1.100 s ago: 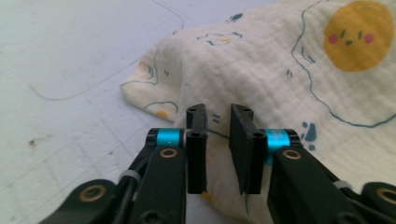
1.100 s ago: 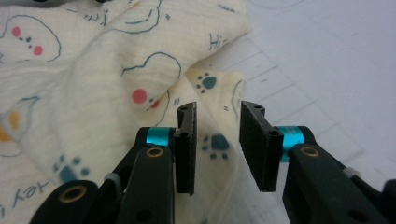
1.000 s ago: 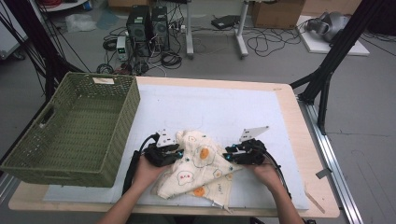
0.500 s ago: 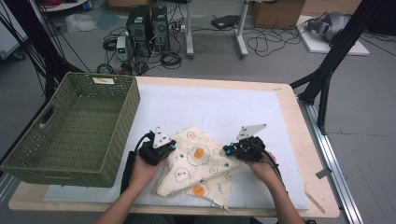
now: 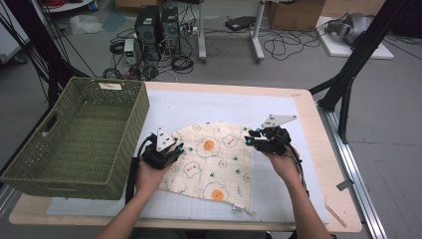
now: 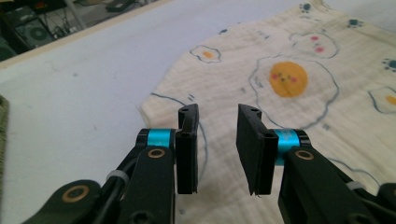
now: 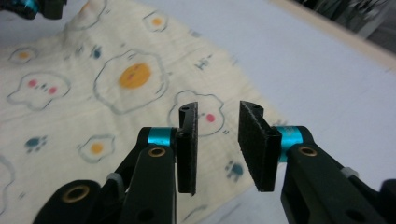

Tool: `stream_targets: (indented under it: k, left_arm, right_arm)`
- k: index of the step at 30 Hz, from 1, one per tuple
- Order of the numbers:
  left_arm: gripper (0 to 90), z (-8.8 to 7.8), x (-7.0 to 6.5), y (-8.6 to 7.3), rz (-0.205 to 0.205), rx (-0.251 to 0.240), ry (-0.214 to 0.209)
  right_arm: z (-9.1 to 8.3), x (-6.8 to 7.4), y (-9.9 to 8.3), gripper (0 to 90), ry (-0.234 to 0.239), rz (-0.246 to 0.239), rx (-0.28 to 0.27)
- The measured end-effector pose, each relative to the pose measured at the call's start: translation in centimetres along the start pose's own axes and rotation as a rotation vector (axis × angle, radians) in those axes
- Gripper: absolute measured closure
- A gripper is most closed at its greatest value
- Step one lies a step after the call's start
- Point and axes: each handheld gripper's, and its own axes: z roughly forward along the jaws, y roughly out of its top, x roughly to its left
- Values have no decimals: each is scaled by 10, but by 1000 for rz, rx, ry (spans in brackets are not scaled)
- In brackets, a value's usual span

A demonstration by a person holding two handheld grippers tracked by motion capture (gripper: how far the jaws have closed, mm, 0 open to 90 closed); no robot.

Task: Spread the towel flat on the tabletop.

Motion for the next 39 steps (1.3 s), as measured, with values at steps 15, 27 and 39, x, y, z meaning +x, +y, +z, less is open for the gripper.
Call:
stream_targets:
  k: [15,27,39]
  left_arm:
    - [629,-37,-22,-32,26,13,-134]
    - [884,-40,-26,-51,40,125,-247]
    - [874,-81,-50,-47,91,29,-359]
  right_arm:
    - [-20,73,-60,559,262,-86,-19]
    - [0,85,-72,881,344,-166,71]
    - [-49,80,-72,888,368,-182,10]
